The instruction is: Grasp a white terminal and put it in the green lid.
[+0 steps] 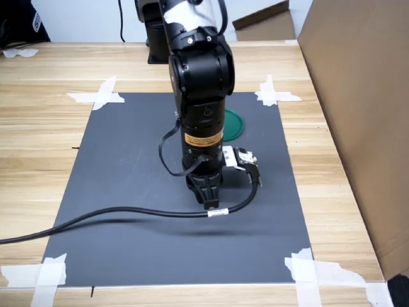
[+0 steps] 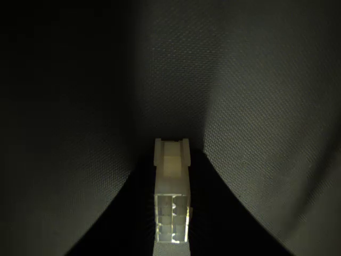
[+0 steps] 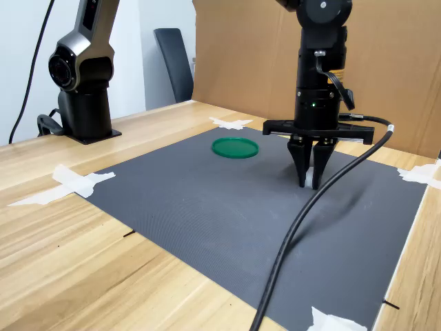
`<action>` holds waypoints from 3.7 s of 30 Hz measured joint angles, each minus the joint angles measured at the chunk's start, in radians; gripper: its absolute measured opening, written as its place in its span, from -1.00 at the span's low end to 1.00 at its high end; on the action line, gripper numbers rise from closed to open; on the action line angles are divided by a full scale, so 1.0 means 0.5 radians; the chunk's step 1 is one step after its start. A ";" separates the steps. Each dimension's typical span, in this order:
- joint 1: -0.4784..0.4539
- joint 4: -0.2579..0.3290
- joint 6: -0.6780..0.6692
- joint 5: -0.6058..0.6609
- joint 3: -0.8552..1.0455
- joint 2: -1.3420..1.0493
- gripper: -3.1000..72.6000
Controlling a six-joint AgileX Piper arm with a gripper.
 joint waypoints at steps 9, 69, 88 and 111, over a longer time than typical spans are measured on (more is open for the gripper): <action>0.000 0.032 0.862 0.004 0.002 -0.107 -0.68; 0.533 -0.057 1.714 -0.071 1.122 -0.914 -0.35; 0.536 -0.029 1.699 -0.153 1.122 -1.102 0.37; -0.224 0.237 2.592 -0.945 1.286 -2.253 -0.98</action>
